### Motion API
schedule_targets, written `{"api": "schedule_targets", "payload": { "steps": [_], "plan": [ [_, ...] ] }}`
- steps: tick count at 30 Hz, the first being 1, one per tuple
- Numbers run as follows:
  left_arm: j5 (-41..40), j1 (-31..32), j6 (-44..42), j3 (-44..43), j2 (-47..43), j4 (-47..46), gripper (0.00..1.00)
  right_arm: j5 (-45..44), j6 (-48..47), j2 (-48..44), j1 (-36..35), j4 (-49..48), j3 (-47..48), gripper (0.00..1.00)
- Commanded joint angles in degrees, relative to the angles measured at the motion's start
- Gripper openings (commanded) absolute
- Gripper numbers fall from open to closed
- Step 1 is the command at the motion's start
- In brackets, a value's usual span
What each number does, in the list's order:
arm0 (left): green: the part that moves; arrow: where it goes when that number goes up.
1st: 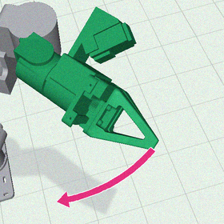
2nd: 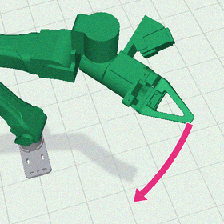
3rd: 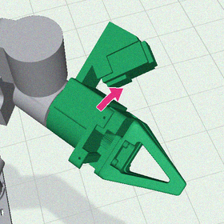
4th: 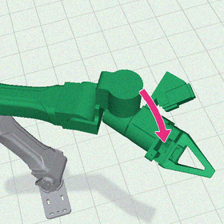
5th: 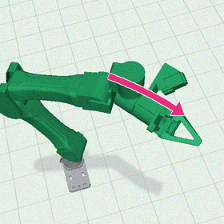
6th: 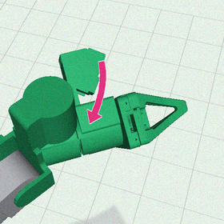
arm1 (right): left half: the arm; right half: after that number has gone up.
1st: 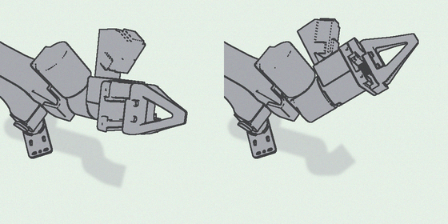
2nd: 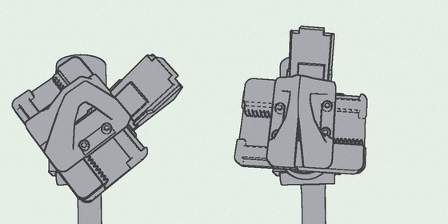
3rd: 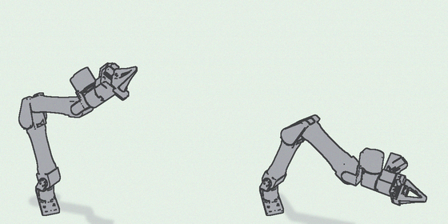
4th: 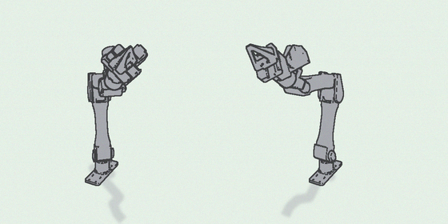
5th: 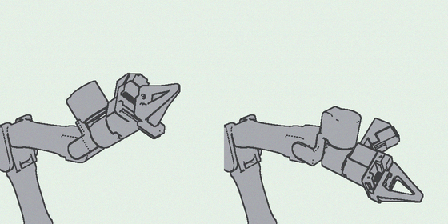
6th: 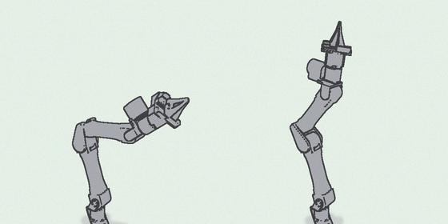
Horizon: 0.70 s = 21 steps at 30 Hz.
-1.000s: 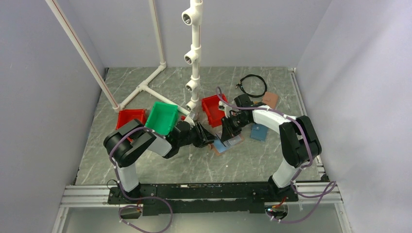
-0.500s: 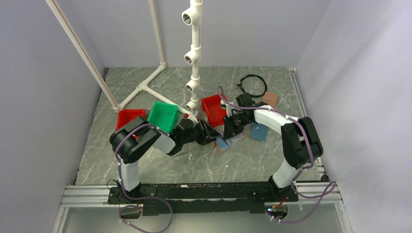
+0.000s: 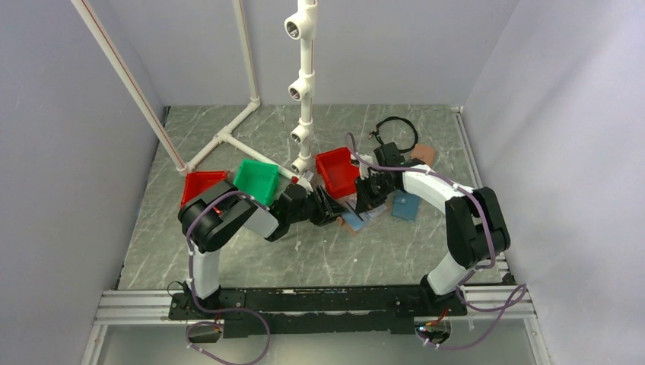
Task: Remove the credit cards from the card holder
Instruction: Remove the credit card from the card holder.
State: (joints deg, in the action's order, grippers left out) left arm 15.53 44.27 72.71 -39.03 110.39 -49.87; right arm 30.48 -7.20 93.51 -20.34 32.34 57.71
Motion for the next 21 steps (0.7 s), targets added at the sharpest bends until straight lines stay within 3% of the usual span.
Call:
{"api": "schedule_targets", "payload": {
  "steps": [1,21],
  "plan": [
    [1.2,-0.2,-0.4,-2.7,1.4,-2.0,0.52,-4.3,-0.3,-2.2,1.3,-1.6,0.0,0.13],
    [1.3,-0.2,-1.3,-4.8,3.0,-1.5,0.51,-16.2,-2.3,-4.8,3.9,-4.7,-0.8,0.16]
  ]
}}
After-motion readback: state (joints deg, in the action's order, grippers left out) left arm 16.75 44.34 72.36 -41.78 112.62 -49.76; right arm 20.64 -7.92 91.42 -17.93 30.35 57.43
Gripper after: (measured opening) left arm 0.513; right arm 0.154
